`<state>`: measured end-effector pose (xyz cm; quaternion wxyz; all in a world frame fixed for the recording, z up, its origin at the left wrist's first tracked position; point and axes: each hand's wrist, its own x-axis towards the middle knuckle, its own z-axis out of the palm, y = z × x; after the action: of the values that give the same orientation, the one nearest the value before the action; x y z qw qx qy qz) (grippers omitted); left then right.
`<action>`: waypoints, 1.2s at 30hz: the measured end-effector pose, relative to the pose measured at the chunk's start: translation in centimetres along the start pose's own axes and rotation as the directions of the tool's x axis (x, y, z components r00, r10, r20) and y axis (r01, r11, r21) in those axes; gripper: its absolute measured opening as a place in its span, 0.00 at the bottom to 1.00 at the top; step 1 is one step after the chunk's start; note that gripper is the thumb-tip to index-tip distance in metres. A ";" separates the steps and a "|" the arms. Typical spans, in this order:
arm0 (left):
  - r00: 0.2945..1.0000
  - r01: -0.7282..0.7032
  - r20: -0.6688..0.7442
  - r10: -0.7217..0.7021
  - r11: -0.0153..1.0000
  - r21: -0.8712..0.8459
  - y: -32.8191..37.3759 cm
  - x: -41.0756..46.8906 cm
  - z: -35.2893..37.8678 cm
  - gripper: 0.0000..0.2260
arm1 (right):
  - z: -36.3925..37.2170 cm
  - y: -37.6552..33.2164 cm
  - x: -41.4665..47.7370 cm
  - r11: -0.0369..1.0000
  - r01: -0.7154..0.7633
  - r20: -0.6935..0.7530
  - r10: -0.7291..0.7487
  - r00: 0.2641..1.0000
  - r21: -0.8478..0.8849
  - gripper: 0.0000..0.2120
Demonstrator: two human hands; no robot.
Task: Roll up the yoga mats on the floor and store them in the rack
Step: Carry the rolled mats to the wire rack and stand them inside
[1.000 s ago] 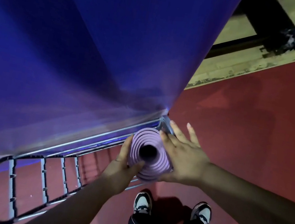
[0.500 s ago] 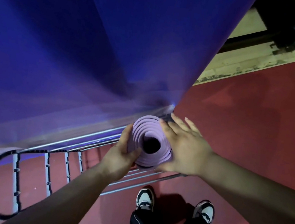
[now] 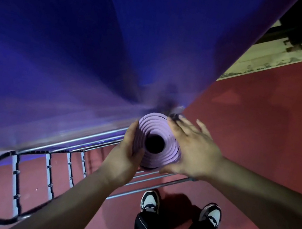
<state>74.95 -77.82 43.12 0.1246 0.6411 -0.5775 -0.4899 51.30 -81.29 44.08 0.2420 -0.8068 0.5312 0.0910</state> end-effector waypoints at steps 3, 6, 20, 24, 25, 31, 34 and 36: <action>0.999 0.042 0.016 -0.042 0.999 -0.004 -0.2 0.9 1.2 0.35 | 0.7 0.7 0.4 1.000 -0.018 0.077 0.019 0.997 -0.018 0.66; 0.998 0.035 0.060 -0.034 0.999 -0.014 -1.0 2.1 1.6 0.36 | 0.8 1.0 0.6 0.999 -0.021 0.076 0.024 0.997 -0.047 0.67; 0.995 0.010 0.092 -0.044 0.941 0.338 -2.1 2.6 -0.4 0.34 | 0.8 -1.0 1.6 0.989 -0.052 0.091 0.065 0.994 -0.135 0.69; 1.000 -0.002 0.016 -0.005 0.919 0.395 -2.0 1.7 -0.3 0.36 | 0.6 -0.1 1.3 0.999 -0.010 0.117 0.016 0.993 -0.048 0.68; 1.000 -0.009 0.011 0.006 0.910 0.414 -1.8 1.4 -0.2 0.37 | 0.5 0.3 0.9 1.000 -0.008 0.110 0.009 0.994 -0.008 0.67; 0.992 -0.113 0.020 0.124 0.818 0.564 1.6 0.8 0.7 0.42 | -0.3 3.4 -4.0 0.983 -0.105 -0.049 0.114 0.992 0.152 0.52; 0.981 -0.187 0.071 0.183 0.767 0.614 5.6 0.6 2.3 0.44 | 0.5 7.0 -7.8 0.942 -0.266 -0.020 0.275 0.961 0.204 0.50; 0.969 -0.242 0.122 0.216 0.721 0.649 8.6 0.8 4.5 0.47 | 1.7 9.8 -11.0 0.894 -0.383 0.010 0.392 0.920 0.235 0.50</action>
<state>66.04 -79.25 46.81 -0.0609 0.5579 -0.7898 -0.2476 38.03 -74.63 44.13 0.3014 -0.6527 0.6925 0.0594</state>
